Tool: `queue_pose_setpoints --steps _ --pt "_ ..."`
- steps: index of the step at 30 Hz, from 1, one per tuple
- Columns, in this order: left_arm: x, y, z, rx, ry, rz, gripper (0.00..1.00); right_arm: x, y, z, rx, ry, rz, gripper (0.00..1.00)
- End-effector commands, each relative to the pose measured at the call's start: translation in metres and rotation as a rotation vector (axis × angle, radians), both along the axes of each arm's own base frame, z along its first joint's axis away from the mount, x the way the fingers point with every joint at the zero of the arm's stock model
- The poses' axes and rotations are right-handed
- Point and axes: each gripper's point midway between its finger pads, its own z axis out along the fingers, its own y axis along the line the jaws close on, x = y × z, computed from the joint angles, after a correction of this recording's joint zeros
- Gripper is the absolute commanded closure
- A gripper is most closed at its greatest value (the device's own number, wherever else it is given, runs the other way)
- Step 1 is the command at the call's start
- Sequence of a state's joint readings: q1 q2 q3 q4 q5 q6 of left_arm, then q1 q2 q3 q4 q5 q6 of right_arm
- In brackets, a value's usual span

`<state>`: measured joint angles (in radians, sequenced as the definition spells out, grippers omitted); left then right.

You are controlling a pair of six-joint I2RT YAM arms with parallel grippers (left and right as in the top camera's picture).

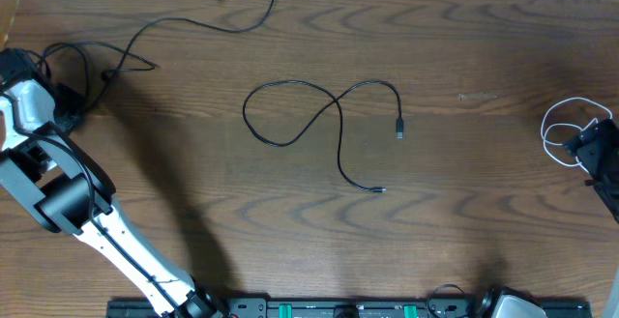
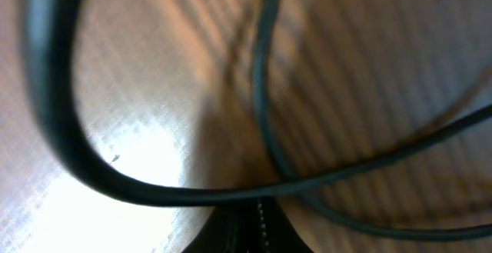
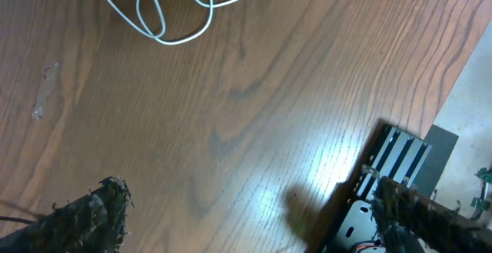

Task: Untangle cables

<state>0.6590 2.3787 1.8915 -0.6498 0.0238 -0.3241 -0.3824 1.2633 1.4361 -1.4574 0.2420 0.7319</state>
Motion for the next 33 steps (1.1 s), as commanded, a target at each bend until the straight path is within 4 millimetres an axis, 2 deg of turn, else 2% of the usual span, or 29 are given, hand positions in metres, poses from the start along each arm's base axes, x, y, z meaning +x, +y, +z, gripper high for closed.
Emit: queue_pose_setpoints --steps 1,9,13,17,20,21,22,23,25,26,27,30,33 --pt "0.004 -0.023 -0.043 -0.11 0.002 -0.097 0.92 -0.002 -0.002 0.001 -0.006 -0.003 -0.021 0.01" --pt "0.018 -0.035 -0.091 -0.129 -0.004 -0.153 0.92 -0.002 -0.002 0.001 -0.006 -0.003 -0.021 0.01" --pt "0.042 -0.043 -0.092 -0.061 -0.036 -0.277 0.93 -0.002 -0.002 0.001 -0.006 -0.003 -0.021 0.01" --pt "0.069 -0.054 -0.076 0.005 -0.056 -0.364 0.92 -0.002 -0.002 0.001 -0.006 -0.003 -0.021 0.01" --pt "0.086 -0.058 -0.054 0.051 -0.053 -0.391 0.92 -0.002 -0.002 0.001 -0.006 -0.003 -0.022 0.01" --pt "0.09 -0.058 -0.046 0.066 -0.046 -0.393 0.9 -0.002 -0.002 0.001 -0.006 -0.003 -0.021 0.01" --pt "0.093 -0.056 -0.036 0.088 -0.032 -0.389 0.83 -0.002 -0.002 0.001 -0.006 -0.003 -0.021 0.01" --pt "0.094 -0.053 -0.026 0.11 -0.02 -0.383 0.68 -0.002 -0.002 0.001 -0.006 -0.003 -0.022 0.01" --pt "0.094 -0.045 -0.004 0.158 0.011 -0.363 0.32 -0.002 -0.002 0.001 -0.006 -0.003 -0.021 0.01" --pt "0.092 -0.04 0.01 0.18 0.02 -0.339 0.22 -0.002 -0.002 0.001 -0.006 -0.003 -0.022 0.01" --pt "0.09 -0.036 0.023 0.197 0.025 -0.319 0.18 -0.002 -0.002 0.001 -0.006 -0.003 -0.021 0.01" --pt "0.082 -0.026 0.068 0.25 0.016 -0.264 0.17 -0.002 -0.002 0.001 -0.006 -0.003 -0.021 0.01" --pt "0.074 -0.029 0.12 0.286 -0.026 -0.256 0.15 -0.002 -0.002 0.001 -0.006 -0.003 -0.021 0.01"
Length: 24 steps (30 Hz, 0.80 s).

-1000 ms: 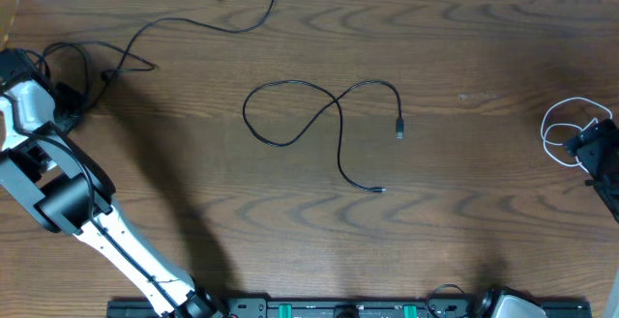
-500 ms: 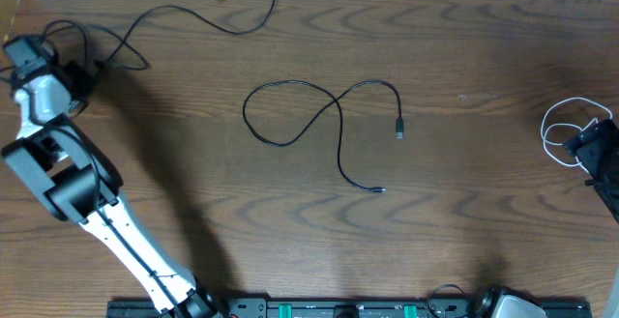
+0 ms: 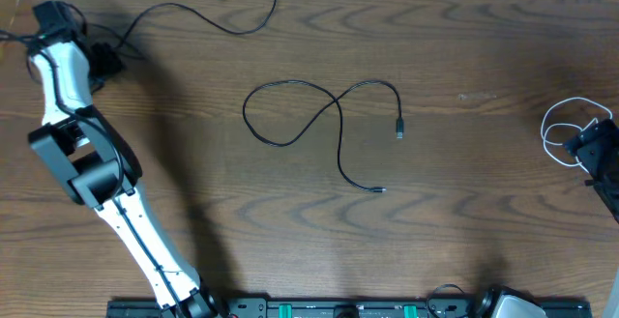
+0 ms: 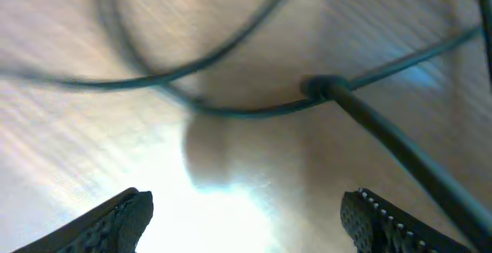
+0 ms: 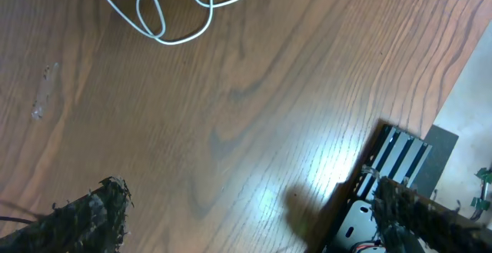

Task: Untangle cables

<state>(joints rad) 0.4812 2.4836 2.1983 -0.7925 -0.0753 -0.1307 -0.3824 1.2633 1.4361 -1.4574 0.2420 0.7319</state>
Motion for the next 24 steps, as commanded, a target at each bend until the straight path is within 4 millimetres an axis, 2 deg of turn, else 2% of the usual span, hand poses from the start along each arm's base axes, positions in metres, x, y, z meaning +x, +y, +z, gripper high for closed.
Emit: queue_pose_setpoints --steps 1,5,6,7,10,12,13,15,20,24 --pt "-0.008 0.014 0.105 0.121 -0.121 0.051 0.14 -0.002 -0.002 0.001 -0.006 -0.003 -0.021 0.01" --pt "-0.02 -0.012 0.171 0.094 -0.218 0.06 0.13 -0.002 -0.002 0.001 -0.006 -0.003 -0.021 0.01" --pt "-0.02 -0.037 0.2 0.02 -0.296 0.014 0.13 -0.002 -0.002 0.001 -0.006 -0.003 -0.021 0.01" --pt "-0.019 -0.054 0.214 -0.038 -0.34 -0.022 0.13 -0.002 -0.002 0.001 -0.006 -0.003 -0.021 0.01" --pt "-0.016 -0.109 0.244 -0.236 -0.443 -0.145 0.13 -0.002 -0.002 0.001 -0.006 -0.003 -0.021 0.01" --pt "-0.015 -0.145 0.254 -0.362 -0.47 -0.226 0.13 -0.002 -0.002 0.001 -0.006 -0.003 -0.021 0.01" --pt "-0.017 -0.175 0.252 -0.449 -0.452 -0.283 0.13 -0.002 -0.002 0.001 -0.006 -0.003 -0.021 0.01" --pt "-0.024 -0.202 0.238 -0.494 -0.372 -0.304 0.13 -0.002 -0.002 0.001 -0.006 -0.003 -0.021 0.01" --pt "-0.042 -0.249 0.19 -0.484 -0.141 -0.325 0.13 -0.002 -0.002 0.001 -0.006 -0.003 -0.021 0.01" --pt "-0.053 -0.274 0.156 -0.395 -0.004 -0.355 0.12 -0.002 -0.002 0.001 -0.006 -0.003 -0.021 0.01"
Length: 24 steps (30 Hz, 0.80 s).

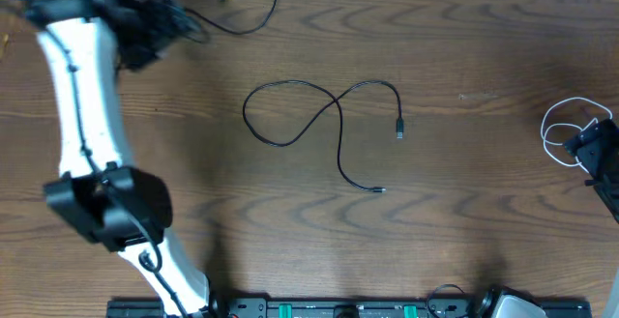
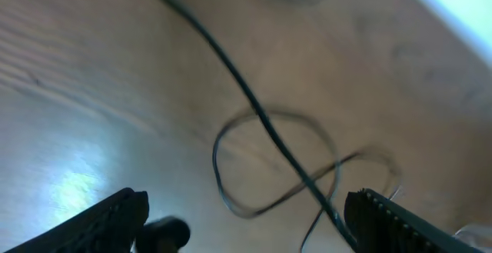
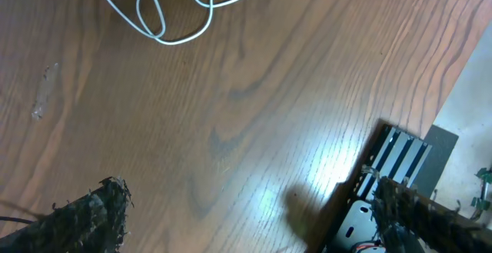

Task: Untangle cables

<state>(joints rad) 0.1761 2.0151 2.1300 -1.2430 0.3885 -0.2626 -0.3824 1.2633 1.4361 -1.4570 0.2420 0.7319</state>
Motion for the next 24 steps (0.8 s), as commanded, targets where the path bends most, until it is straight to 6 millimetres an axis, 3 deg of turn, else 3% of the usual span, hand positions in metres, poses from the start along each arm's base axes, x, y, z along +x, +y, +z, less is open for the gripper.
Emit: queue_pose_setpoints --steps 1,5,11,13,17,20,24 --pt "-0.007 -0.011 -0.029 0.147 0.085 -0.026 0.13 -0.002 -0.002 0.001 -0.006 -0.002 -0.022 0.01" --pt "-0.011 0.01 -0.044 0.352 0.134 0.059 0.13 -0.002 -0.002 0.001 -0.006 -0.002 -0.021 0.01" --pt "-0.013 0.036 -0.049 0.451 0.148 0.123 0.13 -0.002 -0.002 0.001 -0.006 -0.002 -0.021 0.01" --pt "-0.013 0.056 -0.047 0.527 0.149 0.165 0.13 -0.002 -0.002 0.001 -0.006 -0.002 -0.021 0.01" --pt "-0.025 0.114 -0.041 0.7 0.189 0.311 0.13 -0.002 -0.002 0.001 -0.006 -0.002 -0.021 0.01" --pt "-0.04 0.151 -0.053 0.648 0.245 0.401 0.13 -0.002 -0.002 0.001 -0.006 -0.002 -0.021 0.01" --pt "-0.064 0.184 -0.086 0.373 0.33 0.519 0.13 -0.002 -0.002 0.001 -0.006 -0.002 -0.021 0.01"
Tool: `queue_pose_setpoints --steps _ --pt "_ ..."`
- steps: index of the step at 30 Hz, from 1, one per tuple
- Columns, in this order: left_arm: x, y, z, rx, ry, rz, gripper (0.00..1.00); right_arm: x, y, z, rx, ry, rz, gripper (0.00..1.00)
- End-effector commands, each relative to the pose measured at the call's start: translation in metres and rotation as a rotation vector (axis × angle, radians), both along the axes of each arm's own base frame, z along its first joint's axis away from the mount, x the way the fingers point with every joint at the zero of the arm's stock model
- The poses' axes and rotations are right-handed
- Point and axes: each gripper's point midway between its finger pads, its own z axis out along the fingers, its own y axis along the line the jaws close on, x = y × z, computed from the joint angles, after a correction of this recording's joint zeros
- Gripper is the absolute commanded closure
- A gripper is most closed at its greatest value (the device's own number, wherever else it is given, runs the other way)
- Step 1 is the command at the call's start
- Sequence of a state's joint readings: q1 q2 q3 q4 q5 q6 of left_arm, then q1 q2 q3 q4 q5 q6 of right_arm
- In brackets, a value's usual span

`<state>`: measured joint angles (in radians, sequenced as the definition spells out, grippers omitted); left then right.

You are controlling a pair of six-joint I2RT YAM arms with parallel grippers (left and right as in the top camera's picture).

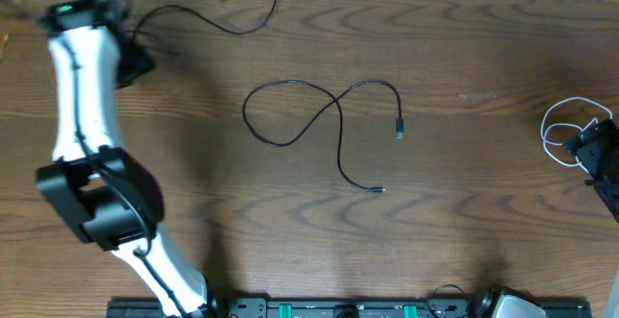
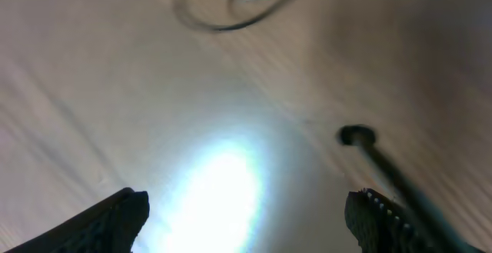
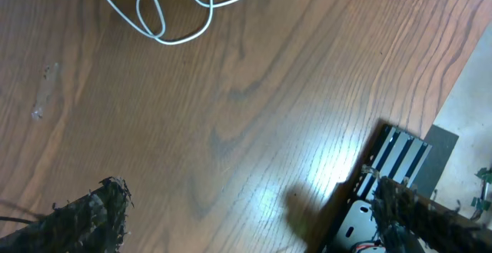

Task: Untangle cables

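A black cable [image 1: 253, 4] runs along the far left of the table towards my left gripper [image 1: 130, 63]. In the left wrist view that gripper [image 2: 246, 205] is open over bare wood, with a black cable end [image 2: 357, 135] just ahead on the right and a blurred loop [image 2: 223, 11] beyond. A second black cable [image 1: 324, 115] lies in loose loops at mid-table. A coiled white cable [image 1: 564, 128] [image 3: 173, 7] lies at the right edge. My right gripper [image 1: 592, 150] [image 3: 250, 207] is open beside it, holding nothing.
The wooden table [image 1: 464, 221] ends at a pale wall along the far side. A black rail with green fittings [image 1: 338, 308] lines the near edge. A metal bracket [image 3: 388, 184] shows beside the right fingers [image 3: 92, 218].
My left gripper has moved from the far edge near the top-left cable back left and nearer. Its view now shows bare wood and a cable end. The right arm is unchanged.
My left gripper was shut low over a bundle of black cable at the table's left edge. Then it was open at the far left corner, then further right along the far edge, and now back left. The middle and white cables have not moved.
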<state>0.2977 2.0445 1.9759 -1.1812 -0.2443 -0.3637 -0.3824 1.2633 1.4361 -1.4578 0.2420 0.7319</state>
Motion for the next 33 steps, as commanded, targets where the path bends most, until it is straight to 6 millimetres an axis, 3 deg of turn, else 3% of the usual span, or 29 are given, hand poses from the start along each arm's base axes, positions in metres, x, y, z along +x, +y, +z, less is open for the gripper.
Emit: queue_pose_setpoints --steps 1,5,8,11,14,17,20,26,29,33 --pt "-0.022 0.035 -0.034 -0.212 -0.005 0.175 0.13 -0.002 -0.002 0.001 -0.007 -0.003 -0.021 0.01" --pt "-0.021 0.053 -0.034 -0.413 -0.144 0.183 0.12 -0.002 -0.002 0.001 -0.007 -0.003 -0.021 0.01" --pt "-0.014 0.052 -0.024 -0.557 -0.251 0.216 0.13 -0.002 -0.002 0.001 -0.007 -0.003 -0.021 0.01" --pt "-0.022 0.052 -0.023 -0.623 -0.258 0.3 0.13 -0.002 -0.002 0.001 -0.006 -0.003 -0.022 0.01" --pt "-0.049 0.063 -0.034 -0.494 -0.121 0.351 0.13 -0.002 -0.002 0.001 -0.007 -0.003 -0.021 0.01" --pt "-0.094 0.09 -0.041 -0.221 0.116 0.395 0.13 -0.002 -0.002 0.001 -0.007 -0.003 -0.021 0.01" --pt "-0.107 0.094 -0.045 -0.152 0.211 0.394 0.12 -0.002 -0.002 0.001 -0.007 -0.003 -0.021 0.01" --pt "-0.089 0.074 -0.052 -0.297 0.137 0.377 0.14 -0.002 -0.002 0.001 -0.007 -0.003 -0.022 0.01" --pt "-0.073 0.058 -0.053 -0.4 0.073 0.357 0.23 -0.002 -0.002 0.001 -0.007 -0.003 -0.021 0.01" --pt "-0.054 0.041 -0.051 -0.497 0.002 0.328 0.24 -0.002 -0.002 0.001 -0.007 -0.003 -0.021 0.01"
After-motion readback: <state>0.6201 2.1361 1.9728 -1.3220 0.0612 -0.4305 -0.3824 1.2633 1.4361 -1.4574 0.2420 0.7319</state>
